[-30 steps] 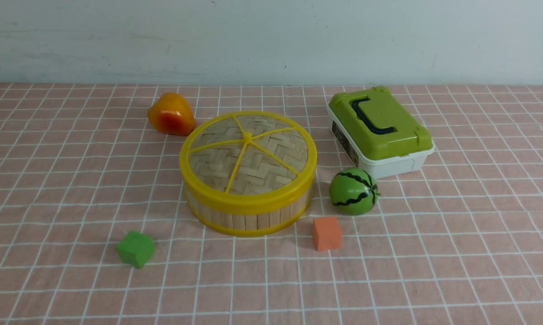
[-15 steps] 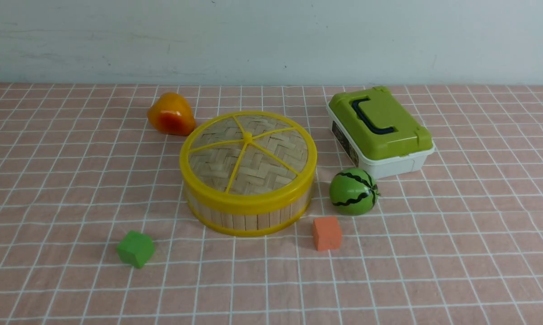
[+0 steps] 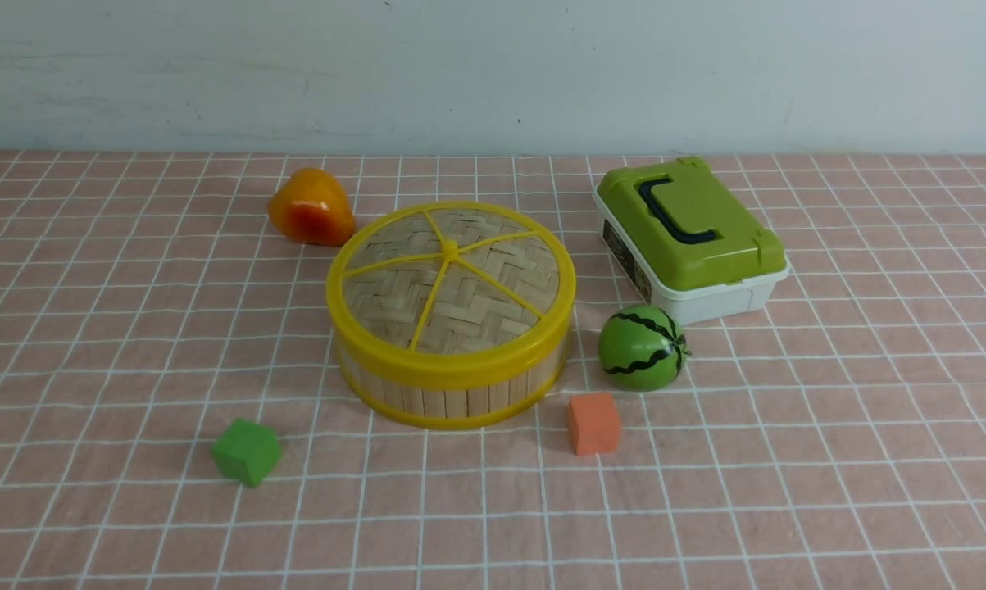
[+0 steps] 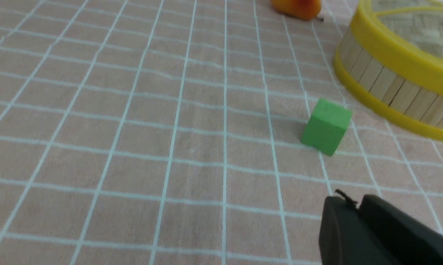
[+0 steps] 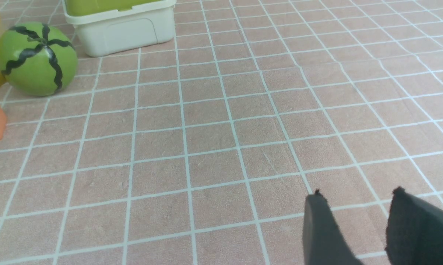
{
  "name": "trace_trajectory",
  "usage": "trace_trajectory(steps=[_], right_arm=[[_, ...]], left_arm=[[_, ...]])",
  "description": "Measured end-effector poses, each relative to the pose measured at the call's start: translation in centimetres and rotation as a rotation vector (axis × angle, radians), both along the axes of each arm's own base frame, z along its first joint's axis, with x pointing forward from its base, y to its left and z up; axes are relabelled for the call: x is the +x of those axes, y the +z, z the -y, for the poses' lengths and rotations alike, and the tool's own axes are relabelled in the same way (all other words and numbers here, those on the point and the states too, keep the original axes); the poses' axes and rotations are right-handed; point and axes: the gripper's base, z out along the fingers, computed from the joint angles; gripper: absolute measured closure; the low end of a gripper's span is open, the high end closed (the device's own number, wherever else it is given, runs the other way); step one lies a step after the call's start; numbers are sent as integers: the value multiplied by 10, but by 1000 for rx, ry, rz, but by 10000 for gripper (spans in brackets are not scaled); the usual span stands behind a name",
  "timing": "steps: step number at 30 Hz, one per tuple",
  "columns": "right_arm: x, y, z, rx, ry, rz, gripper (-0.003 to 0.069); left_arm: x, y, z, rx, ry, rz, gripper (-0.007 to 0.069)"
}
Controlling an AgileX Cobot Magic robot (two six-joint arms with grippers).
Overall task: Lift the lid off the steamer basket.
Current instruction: Use the left arm to lift the lid of the steamer
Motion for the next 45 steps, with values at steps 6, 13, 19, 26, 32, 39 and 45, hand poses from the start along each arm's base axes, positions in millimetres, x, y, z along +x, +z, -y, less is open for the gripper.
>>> trace_trajectory(steps=[6, 13, 19, 26, 32, 39, 45], right_arm=[[0, 0, 0, 0, 0, 0, 418], [0, 0, 0, 0, 0, 0, 418], [0, 0, 0, 0, 0, 0, 418], [0, 0, 0, 0, 0, 0, 418], [0, 0, 0, 0, 0, 0, 418], [0, 0, 0, 0, 0, 0, 418], [0, 0, 0, 0, 0, 0, 418]], left_arm=[[1, 29, 0, -10, 0, 325, 556], [-7, 58, 0, -20, 0, 658, 550], [-17, 74, -1, -81, -9, 858, 548], [-28, 111, -3, -353, -66, 928, 628], [-13, 163, -1, -270, -27, 680, 637], [50, 168, 2, -224, 14, 245, 637], [115, 147, 5, -221, 49, -188, 637]])
